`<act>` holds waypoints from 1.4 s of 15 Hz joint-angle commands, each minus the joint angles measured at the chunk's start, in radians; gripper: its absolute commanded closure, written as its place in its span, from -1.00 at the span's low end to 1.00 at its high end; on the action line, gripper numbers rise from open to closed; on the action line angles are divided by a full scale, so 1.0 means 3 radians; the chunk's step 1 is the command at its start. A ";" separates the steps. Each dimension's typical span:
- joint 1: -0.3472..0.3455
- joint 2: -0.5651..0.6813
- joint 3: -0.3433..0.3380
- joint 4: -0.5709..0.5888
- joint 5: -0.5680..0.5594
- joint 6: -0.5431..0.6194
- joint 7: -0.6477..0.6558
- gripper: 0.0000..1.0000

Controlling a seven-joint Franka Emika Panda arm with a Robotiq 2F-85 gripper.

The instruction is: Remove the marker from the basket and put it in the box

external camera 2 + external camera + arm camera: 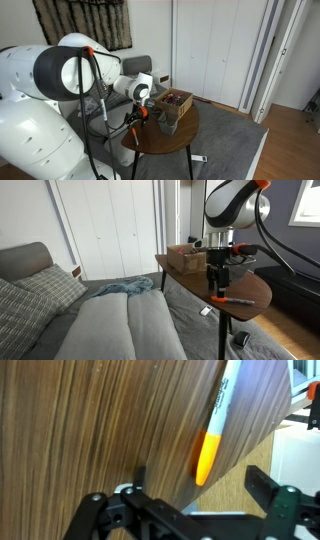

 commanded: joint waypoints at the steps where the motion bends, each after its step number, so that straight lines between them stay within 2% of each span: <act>1: 0.0047 -0.0220 0.0004 -0.0173 0.0018 0.0086 0.0134 -1.00; 9: 0.0085 -0.0443 0.0023 -0.0134 -0.0177 0.0018 0.0249 -1.00; 16: 0.0196 -0.0585 0.0097 -0.0108 -0.0216 -0.0285 0.0686 -1.00; 21: 0.0207 -0.0632 0.0150 -0.0281 -0.0321 -0.0093 0.1131 -1.00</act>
